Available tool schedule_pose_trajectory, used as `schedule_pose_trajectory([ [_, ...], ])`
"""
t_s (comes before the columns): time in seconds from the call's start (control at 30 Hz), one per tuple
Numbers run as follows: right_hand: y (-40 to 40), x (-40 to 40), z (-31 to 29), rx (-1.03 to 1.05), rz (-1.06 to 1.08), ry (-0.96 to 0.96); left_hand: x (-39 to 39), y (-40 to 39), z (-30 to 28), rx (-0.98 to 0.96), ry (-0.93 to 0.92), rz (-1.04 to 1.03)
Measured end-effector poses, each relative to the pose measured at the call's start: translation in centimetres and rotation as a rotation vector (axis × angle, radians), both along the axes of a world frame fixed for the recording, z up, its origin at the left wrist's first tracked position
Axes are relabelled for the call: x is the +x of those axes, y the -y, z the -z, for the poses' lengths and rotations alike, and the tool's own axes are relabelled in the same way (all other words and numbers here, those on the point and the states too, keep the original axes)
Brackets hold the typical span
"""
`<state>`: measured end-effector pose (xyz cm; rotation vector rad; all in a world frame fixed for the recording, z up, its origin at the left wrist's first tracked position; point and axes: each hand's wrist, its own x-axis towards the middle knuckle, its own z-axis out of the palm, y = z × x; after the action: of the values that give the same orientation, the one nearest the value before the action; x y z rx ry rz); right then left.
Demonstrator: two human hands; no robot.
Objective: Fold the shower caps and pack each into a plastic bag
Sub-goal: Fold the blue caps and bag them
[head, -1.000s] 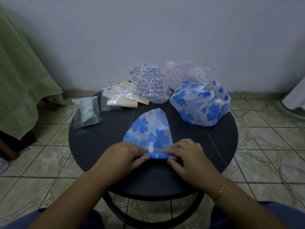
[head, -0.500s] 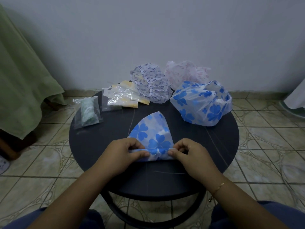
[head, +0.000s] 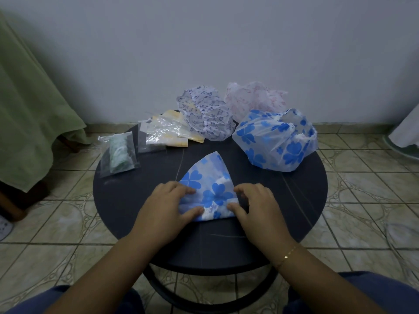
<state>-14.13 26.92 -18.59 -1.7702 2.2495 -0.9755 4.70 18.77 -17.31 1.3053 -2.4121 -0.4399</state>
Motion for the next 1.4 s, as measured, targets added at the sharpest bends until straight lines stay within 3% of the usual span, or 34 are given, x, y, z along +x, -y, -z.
schedule_pose_trajectory([
  [0.1,0.2,-0.1,0.5,-0.113,-0.069,-0.228,-0.1,0.1,-0.3,-0.189,-0.018,0.185],
  [0.23,0.1,-0.6,0.3,-0.066,-0.092,-0.328,-0.2,-0.3,-0.7,-0.175,0.087,0.295],
  [0.5,-0.5,-1.3,-0.1,0.111,-0.219,-0.301,0.1,-0.1,-0.5,-0.107,0.096,0.284],
  [0.63,-0.7,-1.4,-0.4,0.104,-0.213,-0.188,0.4,-0.2,-0.8,-0.031,0.047,0.247],
  [0.8,-0.9,-1.6,-1.1,0.143,-0.143,0.199,0.7,-0.4,-1.0,0.119,-0.014,0.164],
  [1.0,-0.2,-1.4,-1.3,0.115,-0.022,0.457,0.4,-0.1,-1.0,0.121,-0.020,0.150],
  [1.1,0.2,-1.1,-1.2,0.107,0.026,0.498,0.2,0.0,-0.8,0.098,-0.024,0.135],
  [1.23,0.6,-0.8,-0.9,0.099,0.045,0.431,0.0,0.3,0.1,-0.036,0.005,0.088],
  [1.4,0.8,-0.6,0.1,-0.029,-0.047,0.047,-0.6,0.2,0.3,-0.295,0.034,0.216],
])
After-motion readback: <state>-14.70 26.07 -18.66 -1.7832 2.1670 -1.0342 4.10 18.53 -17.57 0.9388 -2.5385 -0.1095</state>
